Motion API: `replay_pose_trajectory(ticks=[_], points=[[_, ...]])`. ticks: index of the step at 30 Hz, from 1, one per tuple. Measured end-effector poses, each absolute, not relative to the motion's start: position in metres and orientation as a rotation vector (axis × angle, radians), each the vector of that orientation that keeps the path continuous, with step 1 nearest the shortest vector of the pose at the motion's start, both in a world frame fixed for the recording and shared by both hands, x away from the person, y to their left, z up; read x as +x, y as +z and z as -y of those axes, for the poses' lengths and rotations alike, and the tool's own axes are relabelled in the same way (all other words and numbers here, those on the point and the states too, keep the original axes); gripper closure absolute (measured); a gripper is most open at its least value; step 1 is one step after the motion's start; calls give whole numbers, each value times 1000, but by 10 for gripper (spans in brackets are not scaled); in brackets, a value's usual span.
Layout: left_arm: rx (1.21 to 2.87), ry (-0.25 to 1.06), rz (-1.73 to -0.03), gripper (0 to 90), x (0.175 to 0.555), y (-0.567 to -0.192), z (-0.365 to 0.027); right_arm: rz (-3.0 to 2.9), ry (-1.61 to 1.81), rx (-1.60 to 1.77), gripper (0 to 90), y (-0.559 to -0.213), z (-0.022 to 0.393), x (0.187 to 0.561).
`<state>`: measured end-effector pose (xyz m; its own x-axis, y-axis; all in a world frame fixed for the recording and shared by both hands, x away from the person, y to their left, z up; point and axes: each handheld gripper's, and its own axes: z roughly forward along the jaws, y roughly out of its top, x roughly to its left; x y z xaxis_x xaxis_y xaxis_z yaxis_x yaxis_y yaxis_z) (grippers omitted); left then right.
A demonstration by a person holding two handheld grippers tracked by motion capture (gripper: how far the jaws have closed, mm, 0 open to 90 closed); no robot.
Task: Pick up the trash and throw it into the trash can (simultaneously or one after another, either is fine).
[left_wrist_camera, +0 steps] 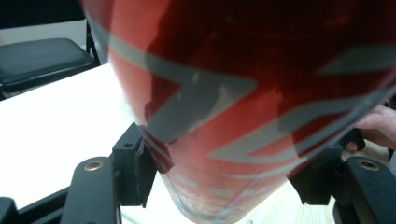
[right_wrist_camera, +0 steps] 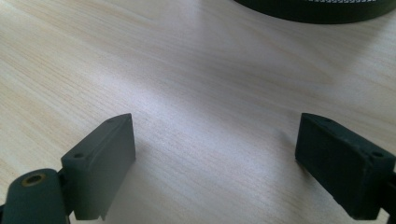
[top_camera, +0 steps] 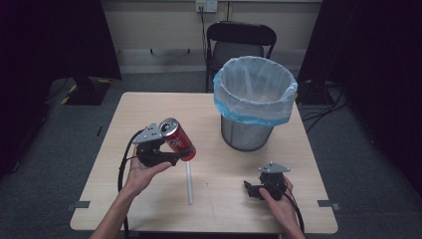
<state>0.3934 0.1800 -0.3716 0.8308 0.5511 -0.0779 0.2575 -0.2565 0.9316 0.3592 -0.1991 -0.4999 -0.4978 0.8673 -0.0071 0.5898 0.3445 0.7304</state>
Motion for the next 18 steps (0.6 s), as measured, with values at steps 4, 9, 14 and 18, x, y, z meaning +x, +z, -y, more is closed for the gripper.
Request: replay_pose_trajectory(ticks=[4,9,14,18], points=[[1841,321,-605,344,397,-363,-174,-2220,958,1279,113,-500,199,359],[1837,318,-590,344,401,-353,-167,-2220,958,1279,113,-500,199,359],[1832,327,-550,344,404,-336,-158,-2220,958,1279,113,-500,199,359],[1823,332,-542,344,405,-329,-153,-2220,958,1278,113,-500,199,359]])
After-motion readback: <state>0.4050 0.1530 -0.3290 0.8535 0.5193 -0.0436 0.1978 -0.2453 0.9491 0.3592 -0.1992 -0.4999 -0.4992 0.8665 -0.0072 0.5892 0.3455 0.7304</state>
